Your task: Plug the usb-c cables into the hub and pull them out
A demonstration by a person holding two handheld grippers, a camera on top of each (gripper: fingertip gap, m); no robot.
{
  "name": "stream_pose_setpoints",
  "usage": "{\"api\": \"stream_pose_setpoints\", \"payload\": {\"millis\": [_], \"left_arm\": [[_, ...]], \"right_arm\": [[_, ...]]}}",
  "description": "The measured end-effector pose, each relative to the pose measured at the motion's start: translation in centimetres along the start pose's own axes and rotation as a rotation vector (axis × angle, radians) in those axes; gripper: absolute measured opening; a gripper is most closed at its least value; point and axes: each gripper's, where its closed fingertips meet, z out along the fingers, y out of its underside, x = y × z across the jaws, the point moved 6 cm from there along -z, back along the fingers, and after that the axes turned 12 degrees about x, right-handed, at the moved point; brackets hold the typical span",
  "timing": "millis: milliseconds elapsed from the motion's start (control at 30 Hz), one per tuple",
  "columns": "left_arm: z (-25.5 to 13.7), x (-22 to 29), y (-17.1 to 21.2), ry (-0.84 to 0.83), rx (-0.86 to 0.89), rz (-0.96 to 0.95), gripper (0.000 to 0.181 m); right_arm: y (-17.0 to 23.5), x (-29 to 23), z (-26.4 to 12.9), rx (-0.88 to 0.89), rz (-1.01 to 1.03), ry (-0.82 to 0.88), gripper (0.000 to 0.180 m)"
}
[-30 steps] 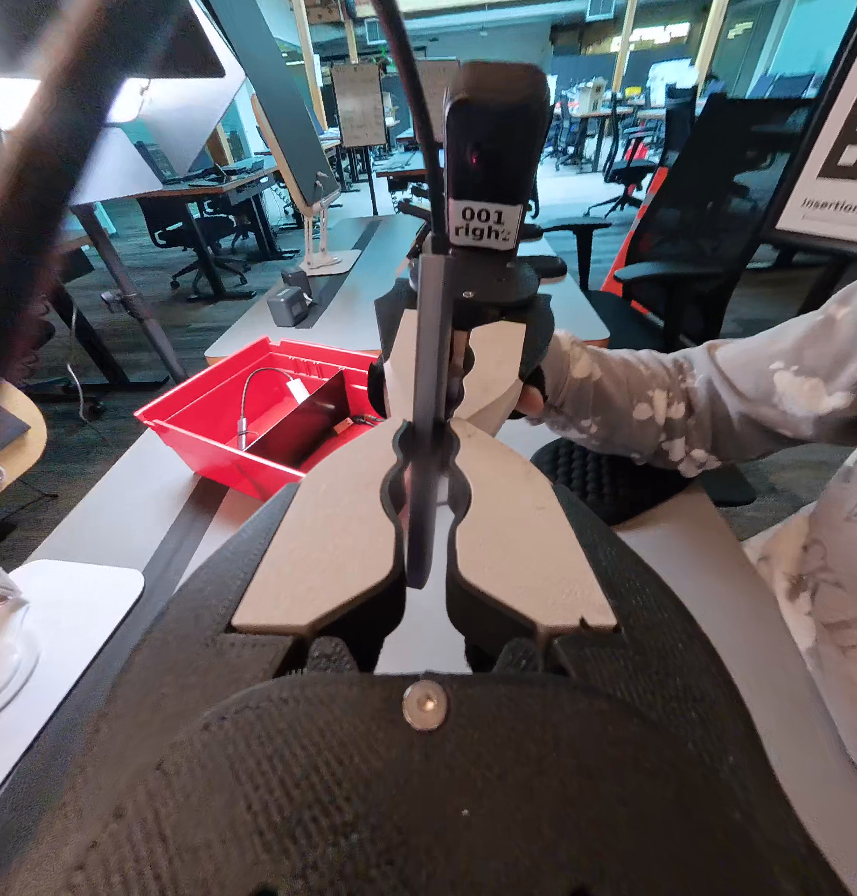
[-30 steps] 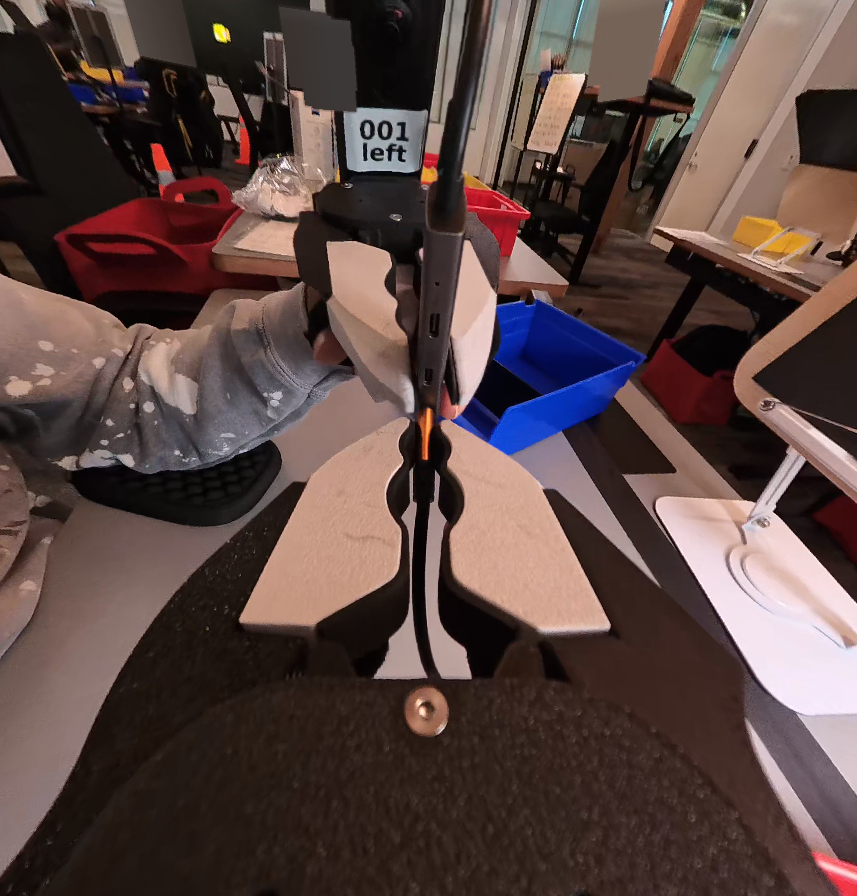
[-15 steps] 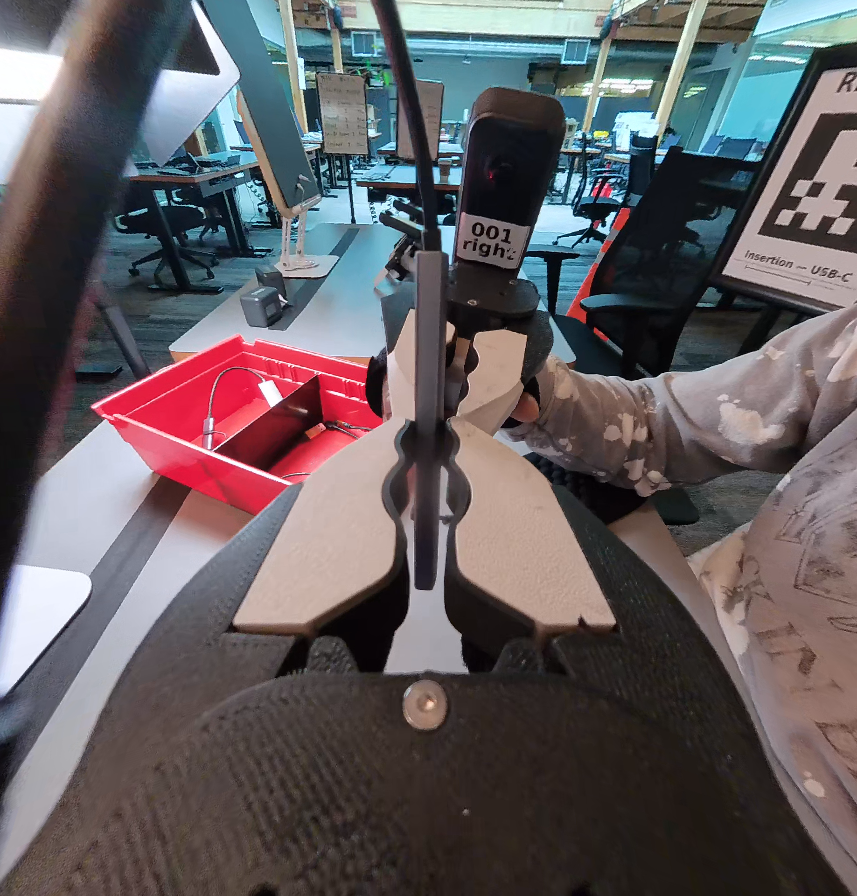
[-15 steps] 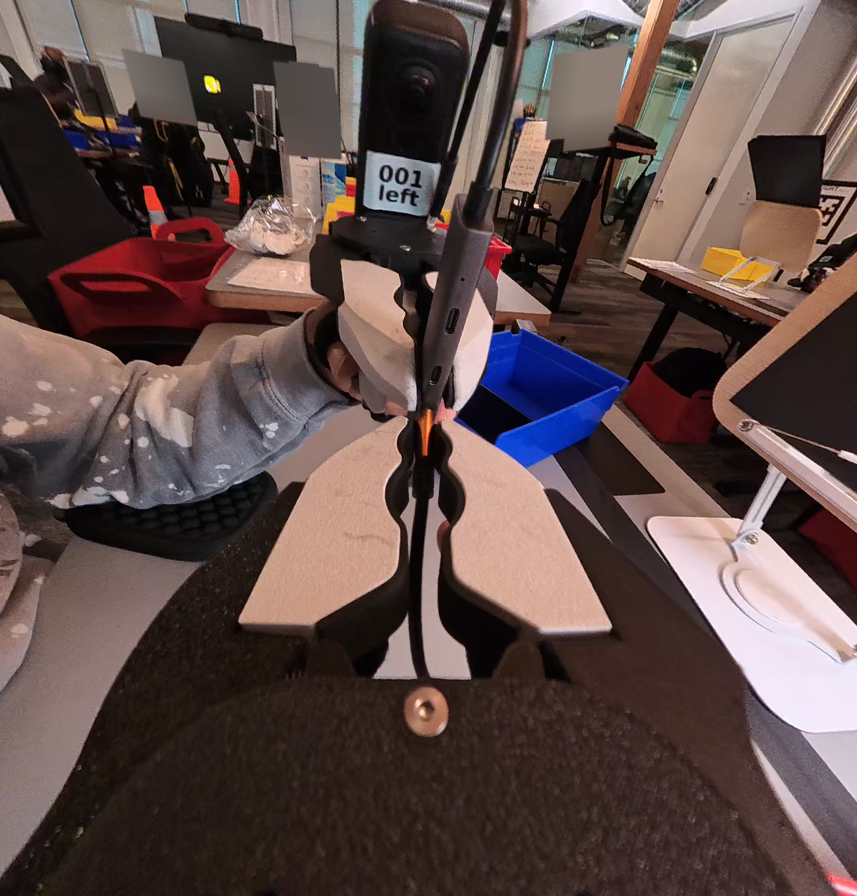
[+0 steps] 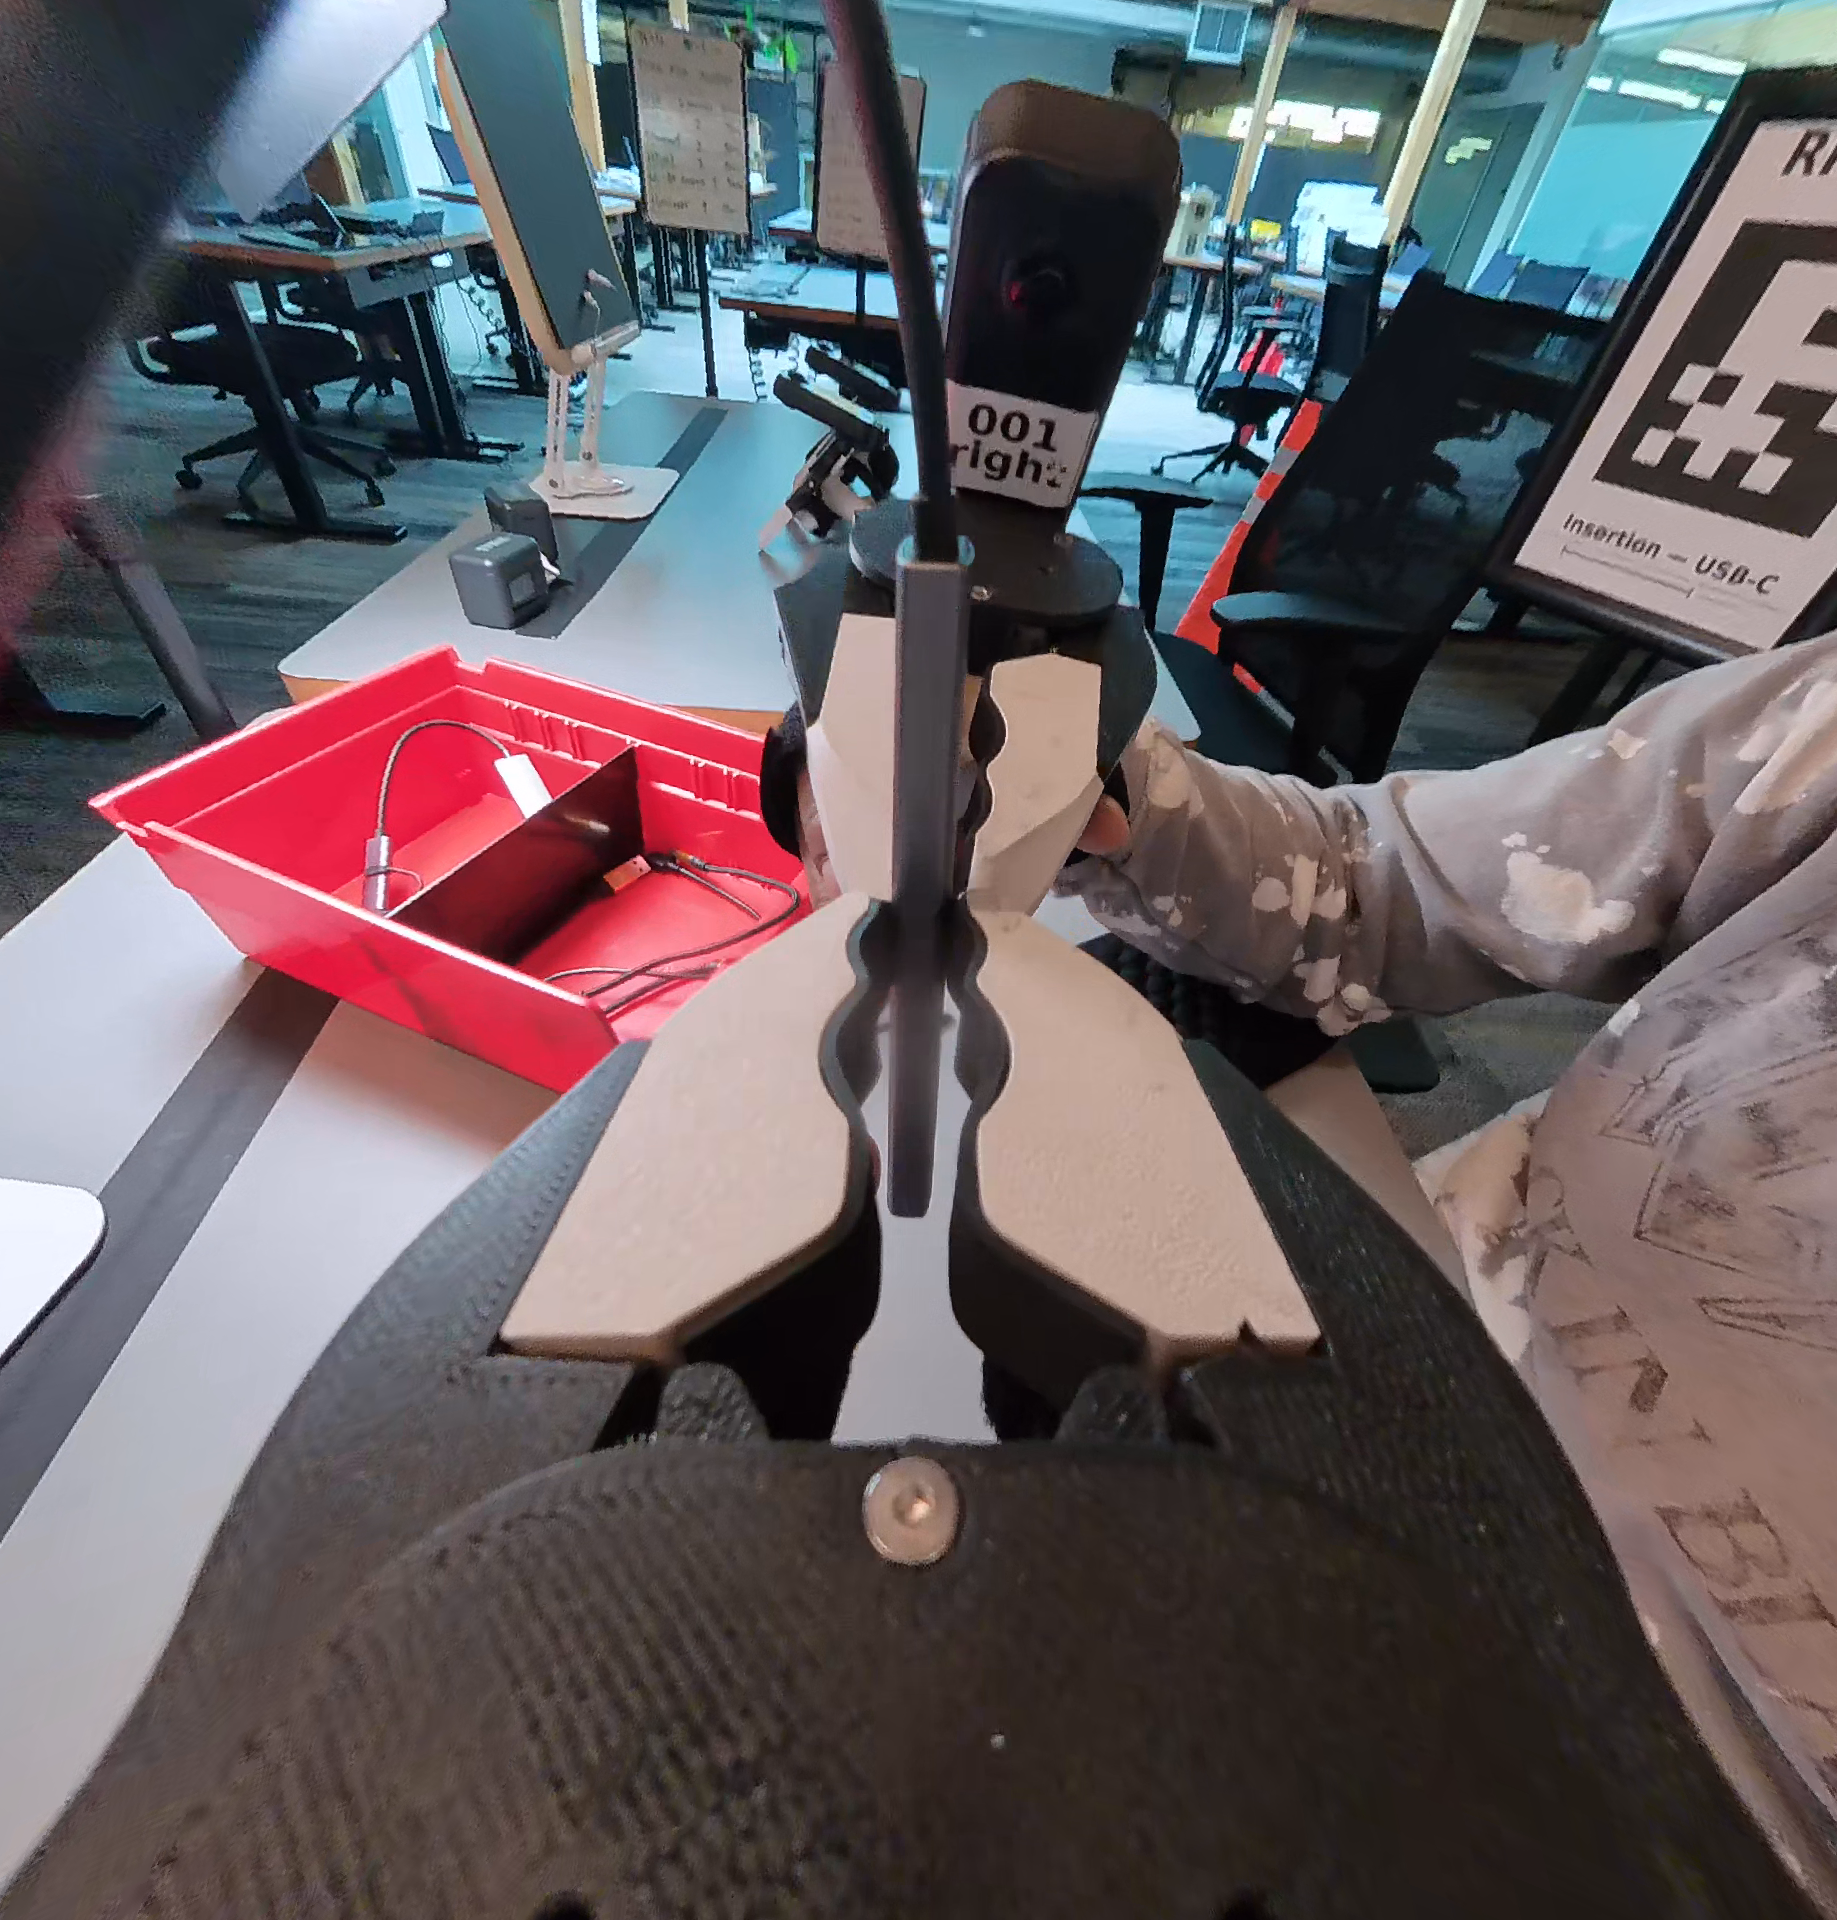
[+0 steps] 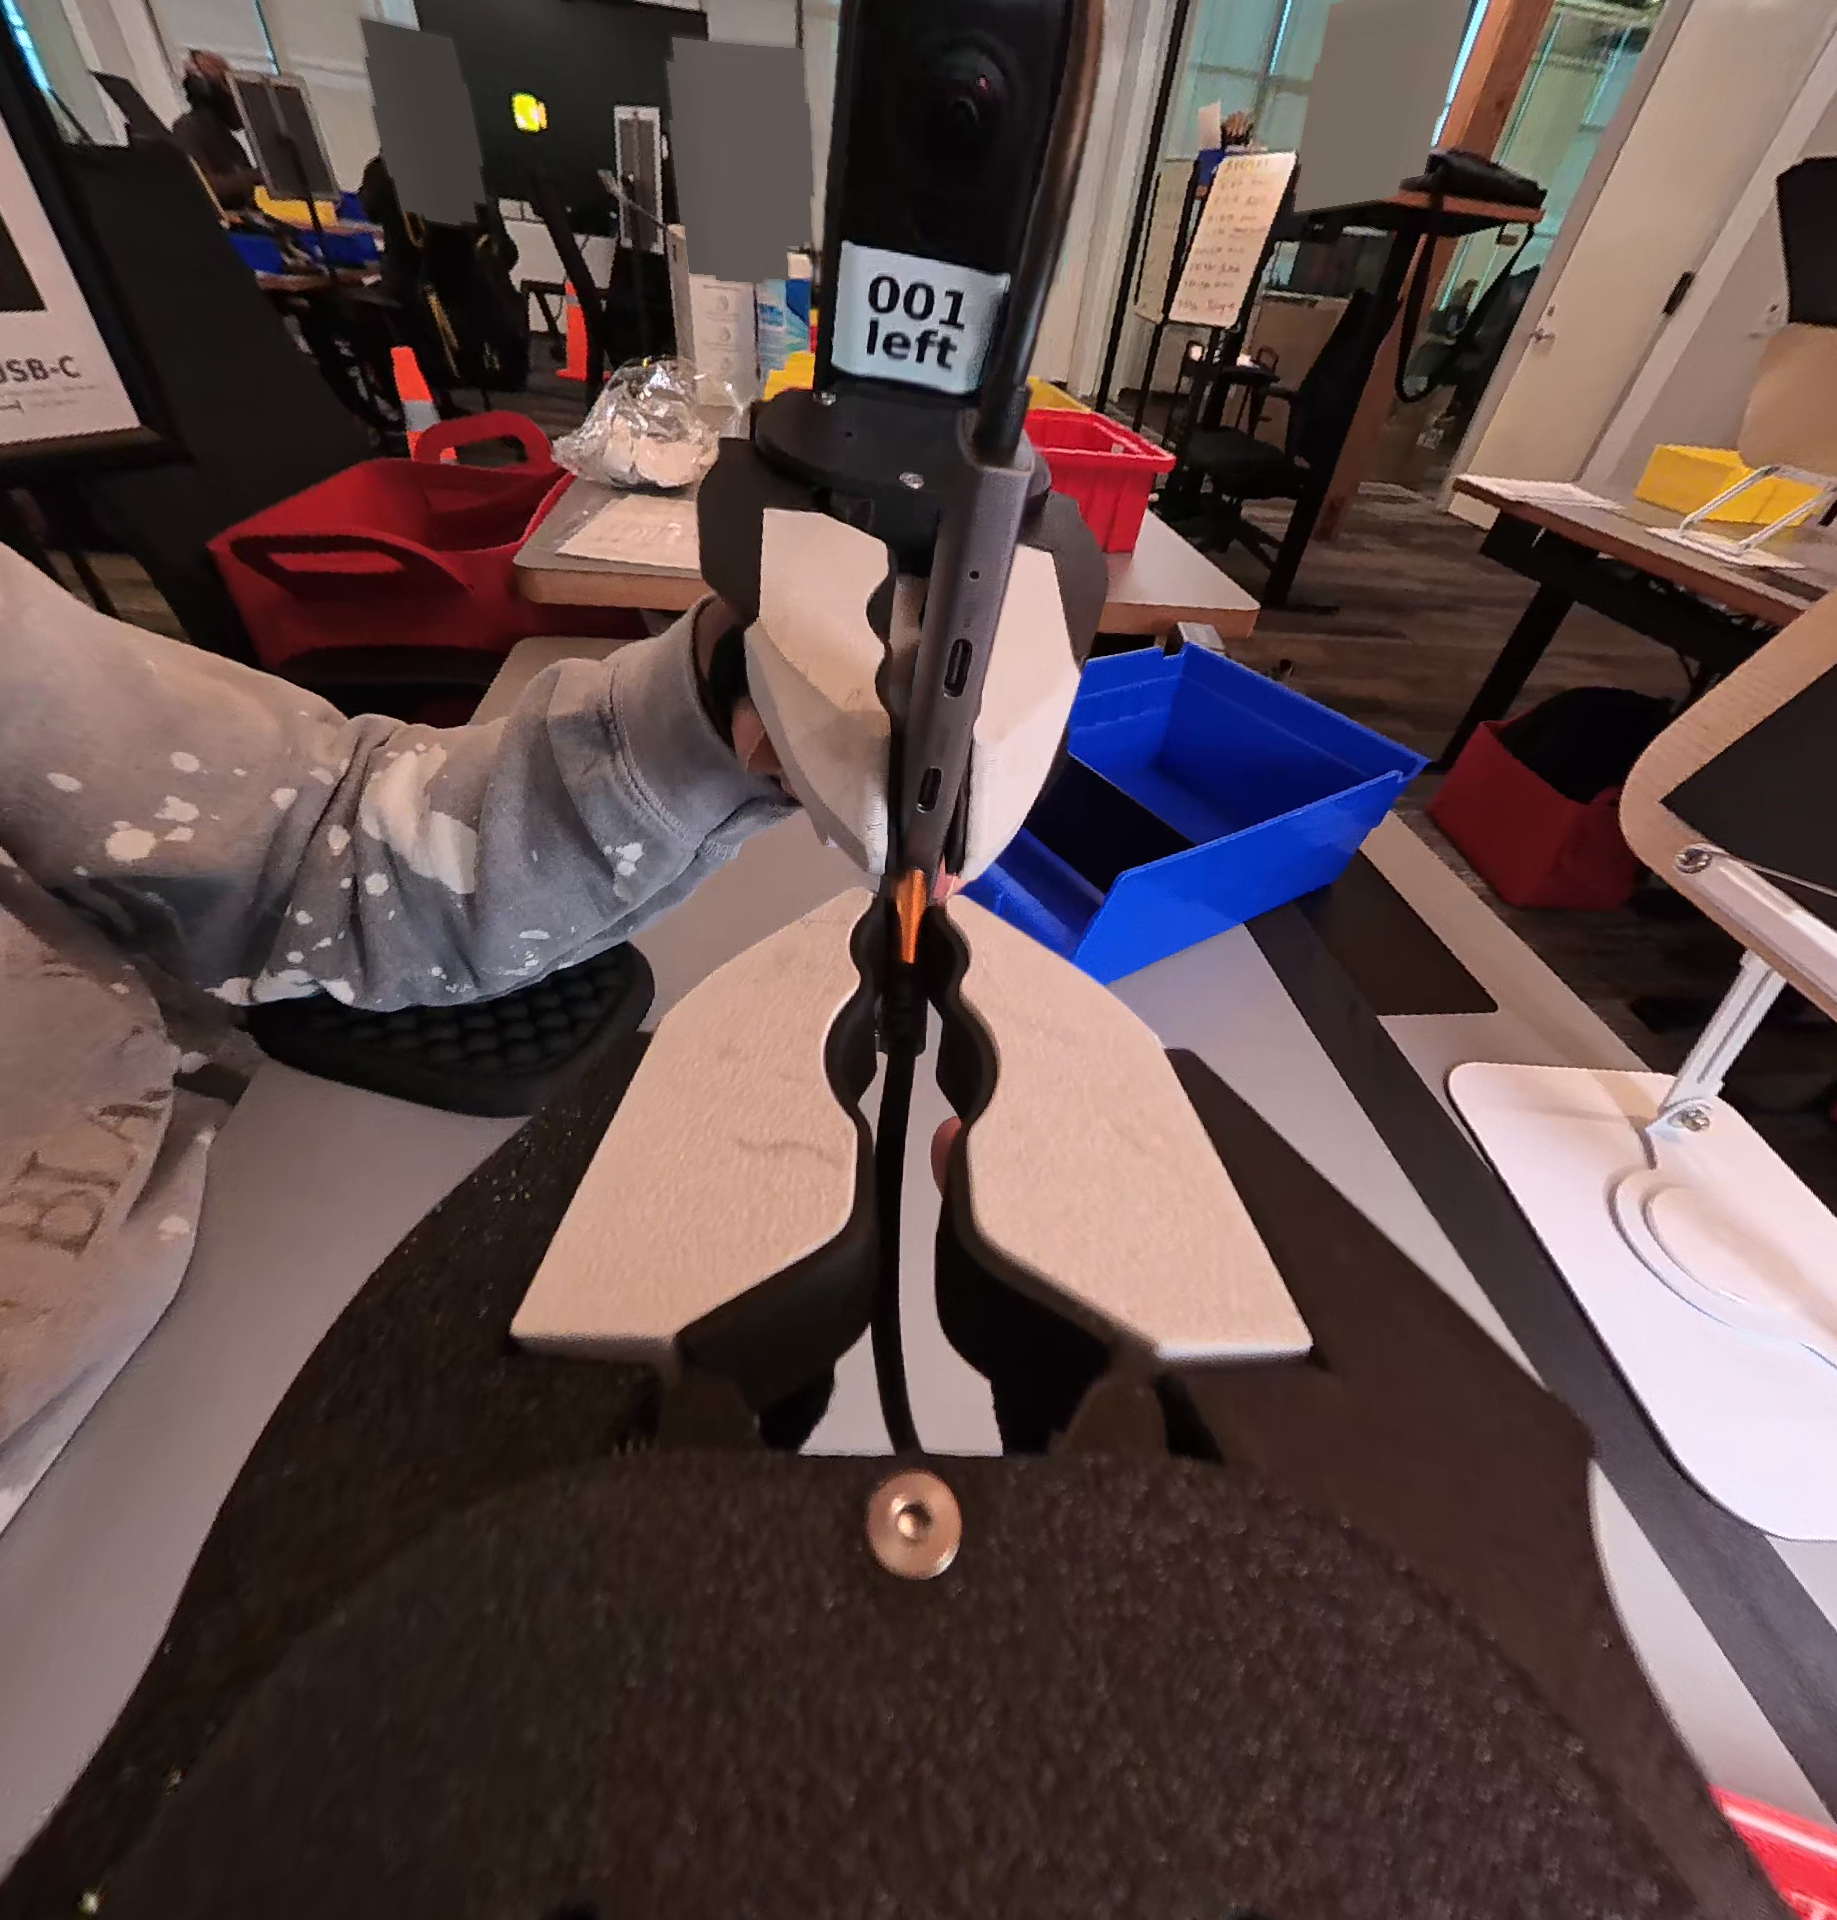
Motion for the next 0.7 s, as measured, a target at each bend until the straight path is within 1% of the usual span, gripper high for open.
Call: {"api": "stream_pose_setpoints", "payload": {"millis": [200,333,367,400,433,467,500,533,600,700], "left_arm": [[0.5,0.7,0.3,-0.007,-0.077,0.034,0.01],[0.8,0.9,0.4,-0.014,-0.091,0.042,0.01],[0.4,0.6,0.2,-0.04,-0.079,0.04,0.011],[-1.5,-0.2,-0.8,-0.088,-0.019,0.023,0.011],[-4.5,-0.7,-2.3,-0.118,0.075,-0.001,0.01],[-7.0,-0.9,-3.2,-0.146,0.114,0.017,0.01],[-8.3,-0.7,-3.4,-0.187,0.098,0.071,0.01],[-8.6,-0.3,-3.5,-0.199,0.094,0.102,0.01],[-8.2,-0.1,-4.0,-0.19,0.111,0.082,0.01],[-7.5,-0.6,-3.3,-0.244,0.033,0.088,0.01]], "right_arm": [[0.2,-0.4,-0.6,-0.042,-0.01,-0.047,0.007],[0.3,-0.4,-1.0,-0.042,-0.009,-0.063,0.007],[0.4,-0.1,-1.7,-0.062,-0.017,-0.056,0.007],[0.2,0.9,-3.6,-0.034,-0.013,-0.004,0.007],[-0.5,1.8,-5.8,0.032,0.02,0.039,0.006],[-0.9,2.1,-7.4,0.059,0.014,0.08,0.006],[-1.2,2.1,-8.0,0.056,-0.022,0.109,0.007],[-1.5,2.0,-7.9,0.054,-0.048,0.124,0.007],[-2.2,2.5,-7.4,0.052,-0.063,0.174,0.007],[-3.0,3.0,-7.6,0.065,-0.108,0.243,0.006]]}}
